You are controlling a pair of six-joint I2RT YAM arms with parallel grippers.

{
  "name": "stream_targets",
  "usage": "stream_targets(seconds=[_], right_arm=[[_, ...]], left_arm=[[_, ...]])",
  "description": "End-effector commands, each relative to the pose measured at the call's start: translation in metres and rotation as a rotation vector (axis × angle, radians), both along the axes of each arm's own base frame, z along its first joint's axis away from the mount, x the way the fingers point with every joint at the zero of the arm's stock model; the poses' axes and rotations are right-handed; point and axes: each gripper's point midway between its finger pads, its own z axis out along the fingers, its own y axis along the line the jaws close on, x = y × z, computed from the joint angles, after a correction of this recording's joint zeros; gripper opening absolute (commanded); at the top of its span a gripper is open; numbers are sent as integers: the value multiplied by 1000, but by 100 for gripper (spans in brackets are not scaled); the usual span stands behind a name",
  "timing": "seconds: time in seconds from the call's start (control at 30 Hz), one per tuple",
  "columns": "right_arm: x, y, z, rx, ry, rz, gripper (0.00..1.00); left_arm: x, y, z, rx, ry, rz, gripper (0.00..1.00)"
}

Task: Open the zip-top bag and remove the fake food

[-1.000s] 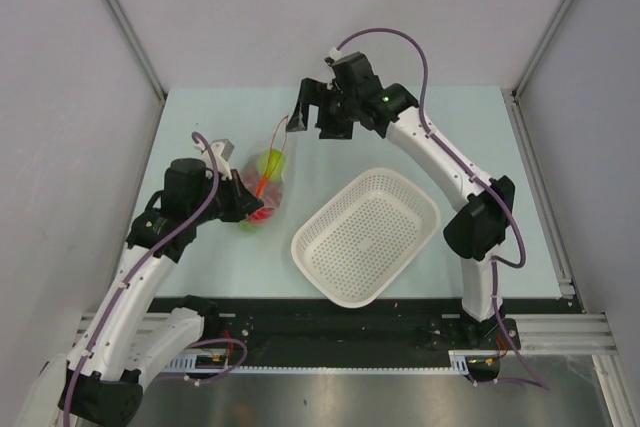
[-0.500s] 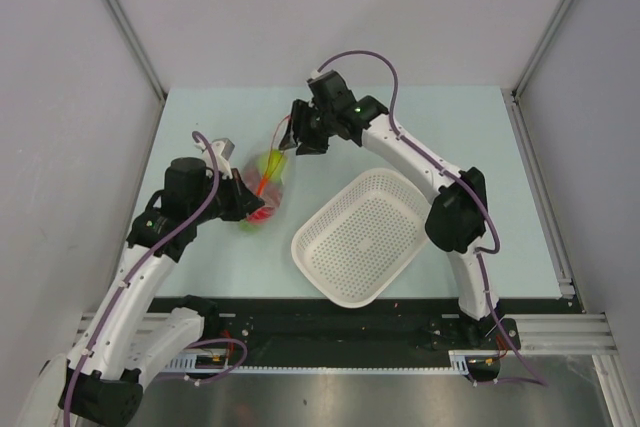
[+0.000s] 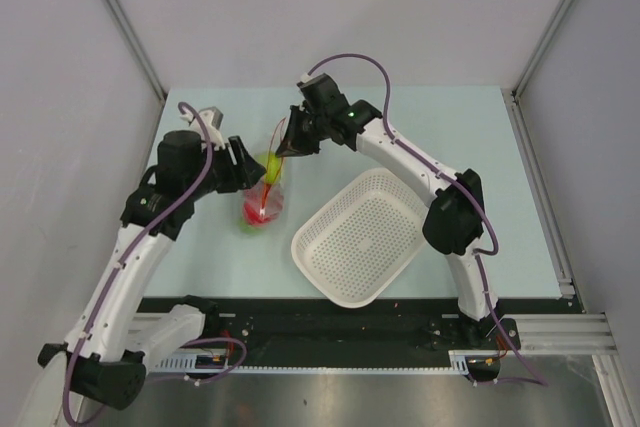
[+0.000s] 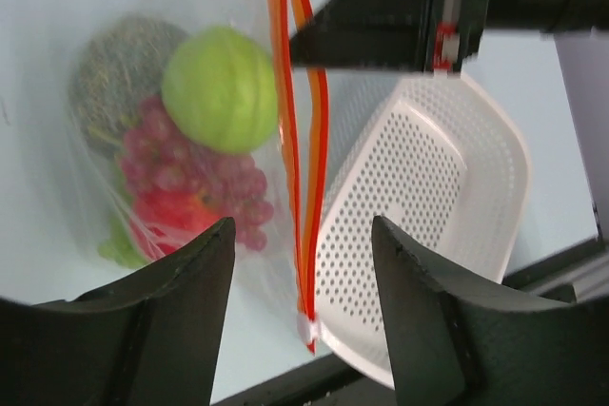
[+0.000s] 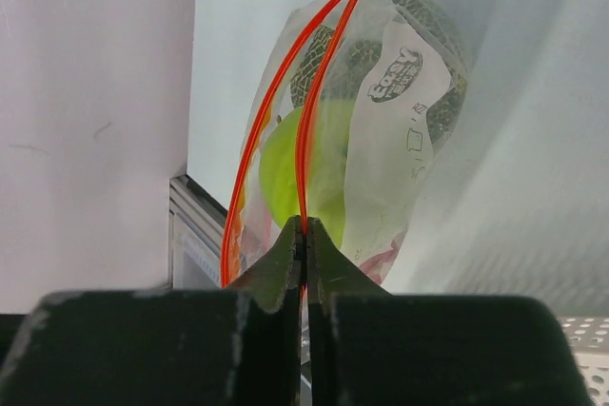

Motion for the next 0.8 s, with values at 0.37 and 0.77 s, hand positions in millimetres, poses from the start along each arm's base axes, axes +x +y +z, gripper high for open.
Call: stream_targets(seconds=[0.37, 0.77], right_arm=[[-15, 1, 56, 91, -48, 0, 0], [-18, -43, 27, -137, -124, 33, 16]], left_arm=[[66, -6, -11, 223, 25, 97, 63], [67, 9, -16, 309, 28, 137, 0]])
